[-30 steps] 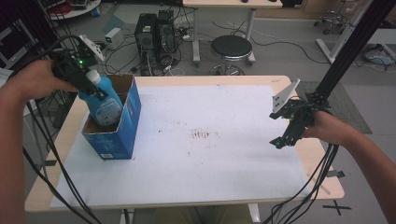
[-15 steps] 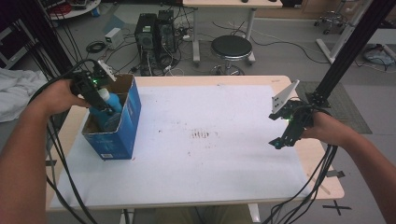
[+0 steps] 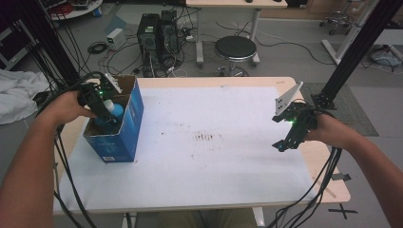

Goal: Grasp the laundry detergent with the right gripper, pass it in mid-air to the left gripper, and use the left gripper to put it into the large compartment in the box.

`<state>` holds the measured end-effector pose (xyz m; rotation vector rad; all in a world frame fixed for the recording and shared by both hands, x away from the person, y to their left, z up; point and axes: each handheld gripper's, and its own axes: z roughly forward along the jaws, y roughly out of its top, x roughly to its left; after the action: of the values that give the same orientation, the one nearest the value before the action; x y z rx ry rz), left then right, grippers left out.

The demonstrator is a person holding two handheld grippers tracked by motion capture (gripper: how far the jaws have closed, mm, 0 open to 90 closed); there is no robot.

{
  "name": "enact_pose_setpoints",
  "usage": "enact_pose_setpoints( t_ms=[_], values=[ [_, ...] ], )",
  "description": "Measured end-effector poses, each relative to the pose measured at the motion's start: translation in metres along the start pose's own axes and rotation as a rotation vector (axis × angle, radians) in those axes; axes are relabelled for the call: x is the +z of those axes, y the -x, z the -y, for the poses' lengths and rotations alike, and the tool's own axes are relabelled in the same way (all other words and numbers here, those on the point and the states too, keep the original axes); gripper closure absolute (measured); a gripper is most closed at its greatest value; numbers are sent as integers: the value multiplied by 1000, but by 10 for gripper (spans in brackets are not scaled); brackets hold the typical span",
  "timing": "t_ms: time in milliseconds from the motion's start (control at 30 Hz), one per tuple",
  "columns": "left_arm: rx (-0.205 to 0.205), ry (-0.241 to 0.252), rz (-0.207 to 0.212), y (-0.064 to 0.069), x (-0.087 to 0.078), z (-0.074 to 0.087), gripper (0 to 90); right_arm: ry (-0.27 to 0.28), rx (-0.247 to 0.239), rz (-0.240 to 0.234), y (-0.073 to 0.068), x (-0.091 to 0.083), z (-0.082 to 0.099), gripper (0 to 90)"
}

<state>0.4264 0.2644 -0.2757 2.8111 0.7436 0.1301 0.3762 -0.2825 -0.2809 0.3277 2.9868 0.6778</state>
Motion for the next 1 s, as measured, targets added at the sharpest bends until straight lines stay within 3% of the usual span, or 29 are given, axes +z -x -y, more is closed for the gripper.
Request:
enact_pose_setpoints(
  t_ms=[500,667,1000],
  values=[
    [-23,6,9,0,4,2,375,6,-8,0,-1,3,0,11],
    [-42,27,-23,0,-4,2,297,9,-7,0,-2,2,1,11],
    [-81,126,-48,2,-32,9,275,9,-21,-7,-4,5,-3,11]
  ],
)
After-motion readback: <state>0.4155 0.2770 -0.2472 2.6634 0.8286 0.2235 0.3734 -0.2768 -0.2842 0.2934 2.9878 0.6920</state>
